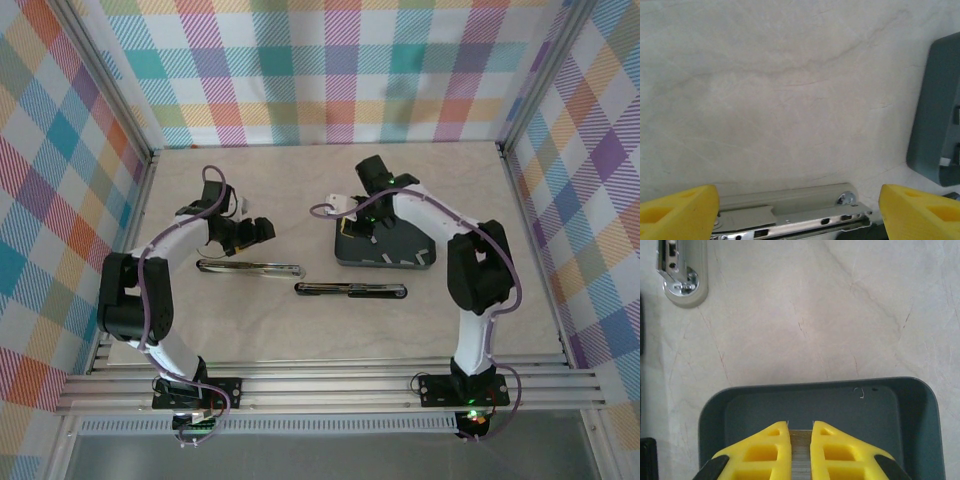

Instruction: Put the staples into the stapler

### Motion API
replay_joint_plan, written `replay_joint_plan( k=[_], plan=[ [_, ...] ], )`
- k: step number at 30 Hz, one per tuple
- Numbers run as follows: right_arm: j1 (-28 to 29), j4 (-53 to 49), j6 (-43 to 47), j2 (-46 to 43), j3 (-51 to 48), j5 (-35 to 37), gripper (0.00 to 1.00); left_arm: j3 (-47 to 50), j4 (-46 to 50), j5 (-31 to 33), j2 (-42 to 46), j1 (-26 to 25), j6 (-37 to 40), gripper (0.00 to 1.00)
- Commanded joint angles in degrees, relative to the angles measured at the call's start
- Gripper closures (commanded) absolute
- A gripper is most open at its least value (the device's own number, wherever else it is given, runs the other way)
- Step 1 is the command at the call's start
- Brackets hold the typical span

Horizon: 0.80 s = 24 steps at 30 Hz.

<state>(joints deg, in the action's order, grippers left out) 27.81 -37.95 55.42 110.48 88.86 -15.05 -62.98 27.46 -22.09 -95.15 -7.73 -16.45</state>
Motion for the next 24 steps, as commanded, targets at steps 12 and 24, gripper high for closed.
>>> replay_joint_plan(
  k=[12,24],
  plan=[
    [-0.2,11.6,-10.1,-9.8,-11.0,-7.4,0.87,-1.9,0.4,2.6,-5.5,-0.2,-0.2,0.17],
    [-0.2,14.9,-11.0,-12.9,-15.6,-8.0,0.87,1.1,-1.4,3.0,-6.0,-3.6,-2.1,0.17]
  ],
)
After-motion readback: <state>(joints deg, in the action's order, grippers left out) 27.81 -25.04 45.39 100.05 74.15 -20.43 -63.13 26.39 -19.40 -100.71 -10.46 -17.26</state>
